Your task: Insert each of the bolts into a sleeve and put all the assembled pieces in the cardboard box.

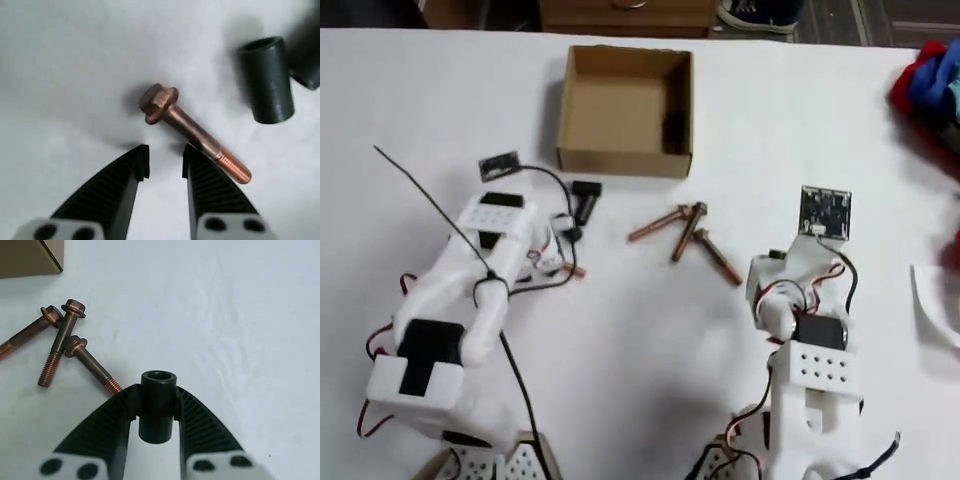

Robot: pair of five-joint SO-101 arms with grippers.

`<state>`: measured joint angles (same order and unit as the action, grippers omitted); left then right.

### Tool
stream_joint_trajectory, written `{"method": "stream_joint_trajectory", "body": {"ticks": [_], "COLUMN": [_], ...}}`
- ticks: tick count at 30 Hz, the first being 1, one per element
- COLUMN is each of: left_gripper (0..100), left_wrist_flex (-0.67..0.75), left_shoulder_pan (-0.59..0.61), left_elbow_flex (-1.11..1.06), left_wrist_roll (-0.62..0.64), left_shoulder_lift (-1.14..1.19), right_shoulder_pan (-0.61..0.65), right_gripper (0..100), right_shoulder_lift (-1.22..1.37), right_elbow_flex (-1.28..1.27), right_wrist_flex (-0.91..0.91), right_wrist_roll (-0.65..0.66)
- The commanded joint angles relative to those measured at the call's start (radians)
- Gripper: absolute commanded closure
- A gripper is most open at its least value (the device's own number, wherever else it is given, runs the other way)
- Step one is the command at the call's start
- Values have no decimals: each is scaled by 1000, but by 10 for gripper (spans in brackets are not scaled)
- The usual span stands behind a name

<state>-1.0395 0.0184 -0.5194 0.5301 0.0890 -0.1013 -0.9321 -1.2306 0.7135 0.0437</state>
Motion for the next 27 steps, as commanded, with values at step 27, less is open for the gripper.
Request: {"method": "stream_joint_trajectory", "body": {"ticks": [27], "left_gripper": [865], "left_wrist_flex": [-63], "left_shoulder_pan": [-15], "left_elbow_flex": [231], "left_wrist_roll": [153], "left_shoulder_lift": [227], "right_shoulder_pan": [2], "right_gripper": [978], "right_shoulder_lift": [-5], "right_elbow_flex": [6], "right_wrist_flex": [-18], "right_wrist_roll": [-3]}}
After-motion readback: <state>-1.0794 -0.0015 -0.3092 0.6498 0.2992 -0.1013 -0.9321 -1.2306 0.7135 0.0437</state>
